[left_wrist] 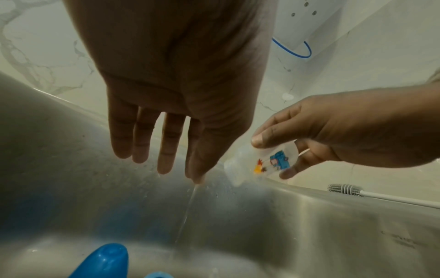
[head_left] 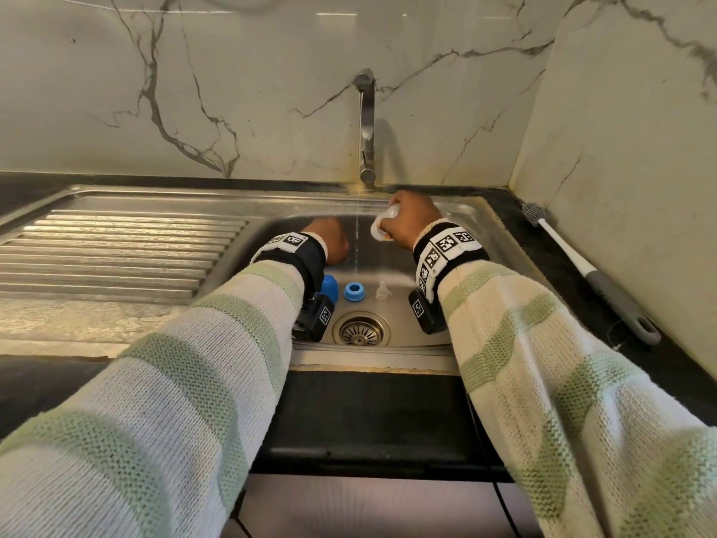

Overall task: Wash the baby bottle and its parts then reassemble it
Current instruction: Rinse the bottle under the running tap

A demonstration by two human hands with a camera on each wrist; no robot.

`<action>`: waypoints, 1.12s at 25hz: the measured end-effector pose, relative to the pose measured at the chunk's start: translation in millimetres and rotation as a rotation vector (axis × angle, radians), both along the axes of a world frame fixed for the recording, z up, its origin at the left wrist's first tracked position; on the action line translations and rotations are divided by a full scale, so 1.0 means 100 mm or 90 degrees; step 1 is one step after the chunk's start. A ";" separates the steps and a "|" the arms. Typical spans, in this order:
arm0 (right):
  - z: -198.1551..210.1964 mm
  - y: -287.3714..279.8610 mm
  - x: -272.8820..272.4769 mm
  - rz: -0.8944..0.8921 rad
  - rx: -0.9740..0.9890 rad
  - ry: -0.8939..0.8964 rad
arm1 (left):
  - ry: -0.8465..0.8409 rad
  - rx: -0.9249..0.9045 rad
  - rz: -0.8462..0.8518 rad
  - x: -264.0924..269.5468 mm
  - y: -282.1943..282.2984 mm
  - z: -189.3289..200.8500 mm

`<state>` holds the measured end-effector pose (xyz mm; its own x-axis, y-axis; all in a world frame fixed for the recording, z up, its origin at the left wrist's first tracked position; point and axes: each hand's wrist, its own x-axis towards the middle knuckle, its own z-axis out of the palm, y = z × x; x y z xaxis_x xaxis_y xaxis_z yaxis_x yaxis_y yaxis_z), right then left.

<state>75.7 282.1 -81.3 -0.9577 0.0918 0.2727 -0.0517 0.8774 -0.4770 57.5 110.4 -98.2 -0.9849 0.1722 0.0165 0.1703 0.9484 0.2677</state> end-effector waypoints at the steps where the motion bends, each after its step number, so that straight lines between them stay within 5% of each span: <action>1: -0.03 -0.02 0.03 0.023 0.034 -0.059 | -0.009 -0.008 -0.004 0.00 0.00 -0.01; 4: -0.12 -0.01 0.05 0.041 0.124 -0.152 | -0.034 -0.013 -0.015 -0.01 0.00 -0.02; 7: -0.01 0.01 0.00 0.000 -0.002 0.005 | -0.034 -0.012 -0.022 -0.03 0.00 -0.02; 11: -0.19 -0.05 0.05 0.067 0.154 -0.232 | -0.046 -0.009 -0.025 -0.03 -0.01 -0.05; 15: -0.05 -0.01 -0.03 0.013 0.034 -0.046 | -0.048 -0.010 -0.031 -0.04 -0.01 -0.04; 19: -0.19 -0.06 0.02 0.046 0.165 -0.217 | -0.059 -0.009 -0.035 -0.04 0.00 -0.06; 23: -0.06 -0.04 -0.03 0.037 0.061 -0.072 | -0.053 -0.017 -0.040 -0.05 -0.01 -0.05; 26: -0.16 -0.10 0.05 0.077 0.175 -0.231 | -0.053 -0.023 -0.046 -0.04 0.01 -0.06; 28: -0.09 -0.08 0.04 0.074 0.117 -0.151 | -0.057 -0.032 -0.049 -0.05 0.02 -0.06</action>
<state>80.1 274.4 -90.4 -0.9977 -0.0519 0.0429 -0.0630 0.9447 -0.3217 52.2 112.4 -104.4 -0.9660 0.2454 -0.0809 0.2205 0.9462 0.2366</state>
